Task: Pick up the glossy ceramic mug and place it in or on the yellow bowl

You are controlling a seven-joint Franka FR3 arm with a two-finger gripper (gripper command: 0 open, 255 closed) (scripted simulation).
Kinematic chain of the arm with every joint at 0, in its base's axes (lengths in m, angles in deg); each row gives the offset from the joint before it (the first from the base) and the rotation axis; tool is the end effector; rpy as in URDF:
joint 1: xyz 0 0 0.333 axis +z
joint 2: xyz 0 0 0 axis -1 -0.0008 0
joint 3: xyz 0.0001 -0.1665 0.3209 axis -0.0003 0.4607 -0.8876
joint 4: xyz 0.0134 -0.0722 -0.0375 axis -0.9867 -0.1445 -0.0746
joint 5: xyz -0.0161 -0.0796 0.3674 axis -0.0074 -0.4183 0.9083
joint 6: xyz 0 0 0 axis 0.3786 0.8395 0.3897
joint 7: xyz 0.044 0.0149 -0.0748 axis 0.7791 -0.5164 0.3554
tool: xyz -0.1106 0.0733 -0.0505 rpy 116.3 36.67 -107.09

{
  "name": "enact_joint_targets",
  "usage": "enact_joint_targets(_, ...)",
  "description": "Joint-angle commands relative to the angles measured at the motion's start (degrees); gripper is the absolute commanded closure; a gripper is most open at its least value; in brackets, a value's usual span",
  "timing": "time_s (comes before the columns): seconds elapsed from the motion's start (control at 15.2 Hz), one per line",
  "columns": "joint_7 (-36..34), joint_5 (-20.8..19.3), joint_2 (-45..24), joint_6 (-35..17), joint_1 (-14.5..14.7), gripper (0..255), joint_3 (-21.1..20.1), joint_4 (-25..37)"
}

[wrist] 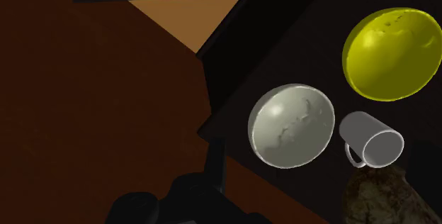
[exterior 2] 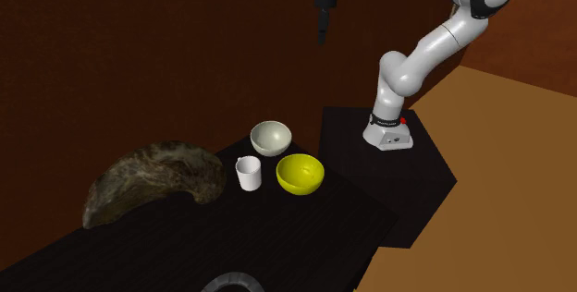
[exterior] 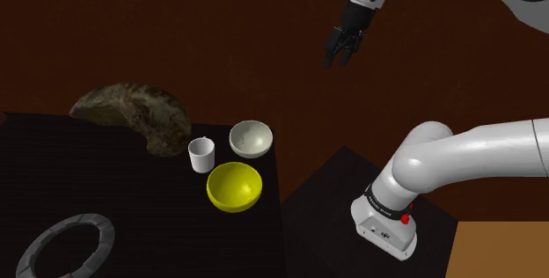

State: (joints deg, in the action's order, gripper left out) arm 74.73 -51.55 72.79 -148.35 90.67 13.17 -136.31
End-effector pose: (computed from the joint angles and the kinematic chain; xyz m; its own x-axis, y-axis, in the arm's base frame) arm 0.2591 -0.0050 0.6025 0.9984 -0.0412 0.0391 -0.0342 -0.9854 -0.1667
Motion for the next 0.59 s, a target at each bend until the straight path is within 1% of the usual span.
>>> enact_joint_targets(0.0, 0.0, 0.0, 0.0, 0.0, 0.0, 0, 0.0, 0.0)
enact_joint_targets(0.53, -5.4, 2.7, -8.4, -12.6, 2.9, 0, -8.1, -3.3)
